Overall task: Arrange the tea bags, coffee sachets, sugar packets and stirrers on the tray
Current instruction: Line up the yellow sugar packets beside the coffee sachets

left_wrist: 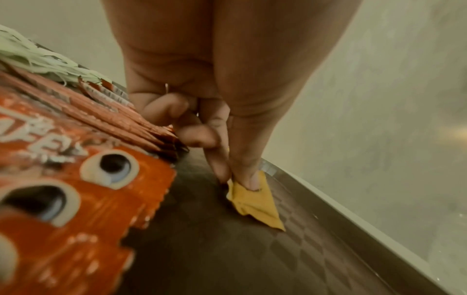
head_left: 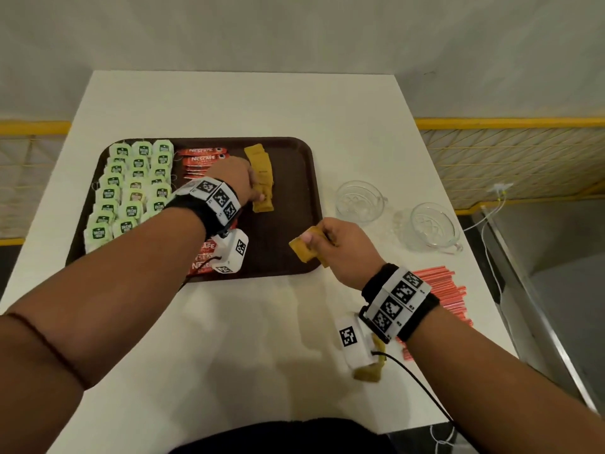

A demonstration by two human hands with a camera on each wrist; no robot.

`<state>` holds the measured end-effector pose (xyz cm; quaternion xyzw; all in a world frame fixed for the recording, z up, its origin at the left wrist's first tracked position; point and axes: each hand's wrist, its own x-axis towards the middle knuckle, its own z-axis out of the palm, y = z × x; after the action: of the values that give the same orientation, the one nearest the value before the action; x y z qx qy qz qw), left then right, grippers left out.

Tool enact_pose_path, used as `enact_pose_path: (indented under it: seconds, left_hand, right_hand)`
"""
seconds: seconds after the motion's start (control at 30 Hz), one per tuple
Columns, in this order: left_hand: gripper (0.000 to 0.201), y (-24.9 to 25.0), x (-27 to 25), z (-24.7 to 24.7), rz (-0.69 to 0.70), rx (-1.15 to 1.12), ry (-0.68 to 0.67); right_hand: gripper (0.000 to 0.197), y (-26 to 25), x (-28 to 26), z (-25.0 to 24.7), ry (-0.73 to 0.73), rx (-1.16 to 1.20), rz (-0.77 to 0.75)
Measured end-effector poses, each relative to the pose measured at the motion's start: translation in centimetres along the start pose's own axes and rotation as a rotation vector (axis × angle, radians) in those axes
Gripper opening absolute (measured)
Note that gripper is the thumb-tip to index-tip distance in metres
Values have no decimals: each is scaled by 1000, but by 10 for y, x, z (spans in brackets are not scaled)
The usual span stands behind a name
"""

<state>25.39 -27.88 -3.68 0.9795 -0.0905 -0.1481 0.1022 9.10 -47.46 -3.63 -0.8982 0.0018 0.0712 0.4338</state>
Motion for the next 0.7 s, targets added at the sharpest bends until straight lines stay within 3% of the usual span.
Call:
enact_pose_path:
  seconds: [0.13,0.2,0.3,0.37,0.43,0.57,0.63,0.7]
  left_hand:
    - [34,-4,-9,2,21,-138,89]
    - [28,-1,-24,0,124,-262,146]
    - [33,8,-58,-2,337,-401,8]
    - [27,12,-78,1,438,-399,-90]
    - [18,14,-87,8,489,-357,-106]
    - [13,3,-89,14,441,-376,-86]
    - [14,-8,-84,14,344,-411,-15]
    - [19,-18,-76,13,211,-432,77]
  right_hand:
    - [35,-1,6,2,27,-23,-3]
    - [35,-3,9,4,45,-18,-7]
    - [33,-7,11,9,65,23,-15]
    - [31,-8,12,12,70,38,-32]
    - [30,-9,12,16,65,40,-44]
    - [19,-8,10,19,15,41,-13]
    - [7,-7,7,18,-45,17,13]
    - [16,-4,3,16,-94,2,19]
